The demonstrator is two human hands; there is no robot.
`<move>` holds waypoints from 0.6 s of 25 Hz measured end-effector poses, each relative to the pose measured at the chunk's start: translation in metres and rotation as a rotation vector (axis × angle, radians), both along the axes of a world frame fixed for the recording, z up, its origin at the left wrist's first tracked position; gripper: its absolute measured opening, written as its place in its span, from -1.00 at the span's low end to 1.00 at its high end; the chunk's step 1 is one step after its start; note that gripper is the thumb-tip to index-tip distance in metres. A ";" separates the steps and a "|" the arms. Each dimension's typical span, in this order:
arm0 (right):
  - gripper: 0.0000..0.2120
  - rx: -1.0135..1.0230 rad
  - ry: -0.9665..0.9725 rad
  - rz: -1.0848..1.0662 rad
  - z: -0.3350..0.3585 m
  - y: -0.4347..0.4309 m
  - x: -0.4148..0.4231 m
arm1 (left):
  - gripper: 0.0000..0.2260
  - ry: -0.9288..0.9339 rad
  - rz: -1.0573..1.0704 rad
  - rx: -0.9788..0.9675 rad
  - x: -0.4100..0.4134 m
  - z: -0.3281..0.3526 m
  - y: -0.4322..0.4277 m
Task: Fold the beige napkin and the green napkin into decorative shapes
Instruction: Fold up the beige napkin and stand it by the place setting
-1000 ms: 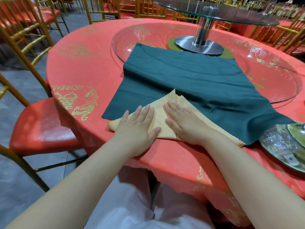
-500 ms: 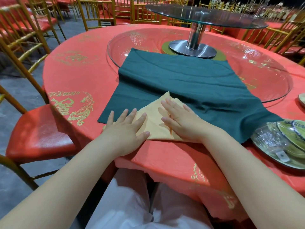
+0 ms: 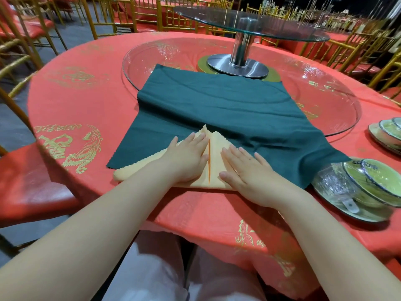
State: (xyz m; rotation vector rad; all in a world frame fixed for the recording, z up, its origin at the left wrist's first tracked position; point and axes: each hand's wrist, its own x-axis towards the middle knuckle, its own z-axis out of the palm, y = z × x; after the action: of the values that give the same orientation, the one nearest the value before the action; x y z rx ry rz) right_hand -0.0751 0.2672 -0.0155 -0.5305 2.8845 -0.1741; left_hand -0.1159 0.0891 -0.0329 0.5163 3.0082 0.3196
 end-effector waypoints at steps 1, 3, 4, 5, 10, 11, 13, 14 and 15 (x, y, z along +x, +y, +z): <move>-0.41 0.020 0.002 0.016 -0.002 -0.003 -0.004 | -0.54 -0.001 -0.008 -0.008 -0.001 -0.004 -0.001; -0.42 0.061 0.004 0.042 -0.008 -0.007 -0.012 | -0.54 0.017 -0.016 -0.016 -0.001 -0.010 -0.002; -0.42 0.071 0.003 0.048 -0.011 -0.009 -0.015 | -0.53 0.031 -0.017 -0.018 0.000 -0.011 -0.003; -0.43 0.073 0.000 0.051 -0.012 -0.010 -0.017 | -0.53 0.043 -0.015 -0.018 0.000 -0.013 -0.004; -0.42 0.048 -0.013 0.051 -0.016 -0.009 -0.021 | -0.49 0.083 0.004 0.071 0.000 -0.015 -0.004; -0.42 0.036 -0.006 0.049 -0.017 -0.008 -0.021 | -0.50 0.125 -0.007 0.078 0.001 -0.015 -0.003; -0.42 0.009 0.008 0.046 -0.019 -0.008 -0.019 | -0.55 0.215 -0.071 0.069 0.004 -0.013 -0.002; -0.41 -0.008 0.015 0.049 -0.019 -0.009 -0.019 | -0.57 0.205 -0.110 0.074 0.004 -0.011 -0.001; -0.40 -0.031 0.019 0.051 -0.019 -0.010 -0.018 | -0.57 0.152 -0.137 0.076 0.004 -0.010 -0.001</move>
State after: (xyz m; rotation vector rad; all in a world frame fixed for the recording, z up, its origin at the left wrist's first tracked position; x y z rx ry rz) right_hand -0.0928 0.2570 -0.0345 -0.6139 2.8879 -0.2079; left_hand -0.1117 0.0883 -0.0429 0.7830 3.0936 0.4038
